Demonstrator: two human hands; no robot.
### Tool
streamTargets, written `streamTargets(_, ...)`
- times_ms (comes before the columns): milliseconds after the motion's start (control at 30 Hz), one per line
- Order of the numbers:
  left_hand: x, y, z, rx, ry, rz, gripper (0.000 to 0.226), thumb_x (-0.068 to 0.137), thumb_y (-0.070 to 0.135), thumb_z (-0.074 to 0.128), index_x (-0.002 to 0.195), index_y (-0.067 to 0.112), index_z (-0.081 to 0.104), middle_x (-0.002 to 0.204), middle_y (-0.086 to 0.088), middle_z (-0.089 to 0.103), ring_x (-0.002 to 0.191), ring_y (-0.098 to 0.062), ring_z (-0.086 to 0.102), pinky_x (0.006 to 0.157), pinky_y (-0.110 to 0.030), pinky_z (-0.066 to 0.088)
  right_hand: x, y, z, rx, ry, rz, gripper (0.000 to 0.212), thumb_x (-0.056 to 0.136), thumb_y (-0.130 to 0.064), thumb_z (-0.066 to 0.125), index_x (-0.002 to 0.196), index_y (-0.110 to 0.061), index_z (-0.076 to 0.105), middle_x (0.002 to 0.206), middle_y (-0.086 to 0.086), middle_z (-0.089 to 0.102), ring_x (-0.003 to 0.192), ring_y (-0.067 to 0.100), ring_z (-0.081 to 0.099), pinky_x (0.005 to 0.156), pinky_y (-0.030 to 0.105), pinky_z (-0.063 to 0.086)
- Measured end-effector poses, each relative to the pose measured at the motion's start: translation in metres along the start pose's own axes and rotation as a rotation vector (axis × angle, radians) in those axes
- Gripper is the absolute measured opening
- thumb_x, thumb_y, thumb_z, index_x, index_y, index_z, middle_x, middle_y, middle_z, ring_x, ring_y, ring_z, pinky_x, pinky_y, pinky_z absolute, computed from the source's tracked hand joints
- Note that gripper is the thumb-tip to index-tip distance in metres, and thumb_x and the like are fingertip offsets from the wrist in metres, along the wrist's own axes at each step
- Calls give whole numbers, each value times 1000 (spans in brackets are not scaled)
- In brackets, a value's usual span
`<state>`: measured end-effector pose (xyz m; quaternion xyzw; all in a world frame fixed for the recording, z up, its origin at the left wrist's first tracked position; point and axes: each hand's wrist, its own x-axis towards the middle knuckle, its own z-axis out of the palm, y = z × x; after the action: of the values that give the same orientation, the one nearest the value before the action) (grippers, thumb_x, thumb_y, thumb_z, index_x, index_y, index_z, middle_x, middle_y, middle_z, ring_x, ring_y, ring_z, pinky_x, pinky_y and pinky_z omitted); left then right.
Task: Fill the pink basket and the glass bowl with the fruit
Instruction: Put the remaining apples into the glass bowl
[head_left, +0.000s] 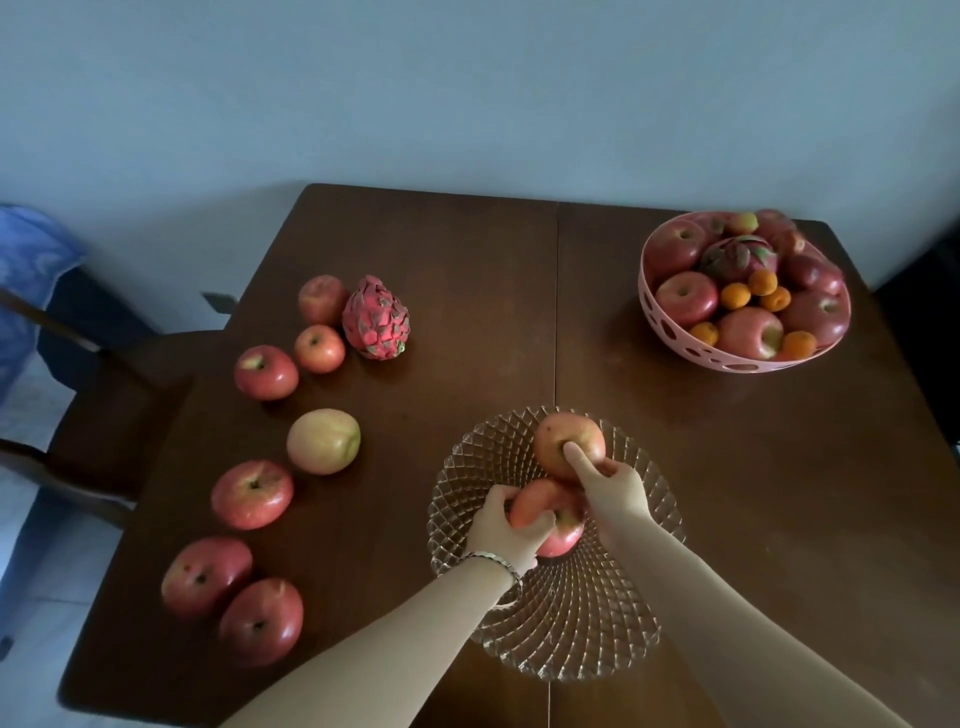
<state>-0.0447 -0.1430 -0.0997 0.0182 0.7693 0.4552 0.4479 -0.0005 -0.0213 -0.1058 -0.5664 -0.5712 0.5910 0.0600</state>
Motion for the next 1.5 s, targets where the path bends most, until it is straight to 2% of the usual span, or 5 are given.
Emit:
streamTargets(433, 2, 0, 8, -64, -10, -11, 43, 84, 18, 61, 124, 15, 46, 108, -3, 44, 82, -15, 51, 66, -30, 56, -3, -13, -12, -595, 0, -403, 72, 73, -40, 75, 134, -21, 41, 118, 7, 61, 102, 25, 60, 81, 35, 51)
streamTargets(833, -4, -16, 14, -222, 97, -35, 39, 78, 39, 69, 107, 22, 49, 96, 13, 51, 100, -18, 55, 95, -43, 51, -26, 16, -21, -256, -361, 56, 61, 83, -47, 61, 132, -18, 41, 117, 9, 58, 95, 21, 65, 74, 34, 58)
streamTargets(1067, -4, -1, 2, -25, -15, -9, 45, 90, 42, 53, 126, 18, 47, 127, -5, 46, 109, -24, 53, 97, -41, 49, -33, 22, -11, -276, -173, -39, 48, 88, -40, 58, 125, -12, 48, 105, 3, 53, 93, 20, 59, 72, 36, 58)
streamTargets(1333, 20, 28, -103, 790, 676, 750, 51, 71, 30, 62, 115, 4, 57, 125, -26, 50, 114, -41, 51, 98, -39, 40, -32, 23, -11, -327, -188, -35, 50, 90, -37, 55, 130, -10, 44, 117, 7, 50, 94, 23, 59, 63, 34, 57)
streamTargets(1500, 42, 20, -180, 1297, 430, -109, 88, 78, 43, 67, 145, 32, 13, 153, -11, 12, 138, -40, 22, 109, -49, 27, -34, 21, -11, -372, -157, -68, 49, 89, -38, 56, 128, -9, 47, 111, 7, 54, 91, 22, 61, 81, 46, 56)
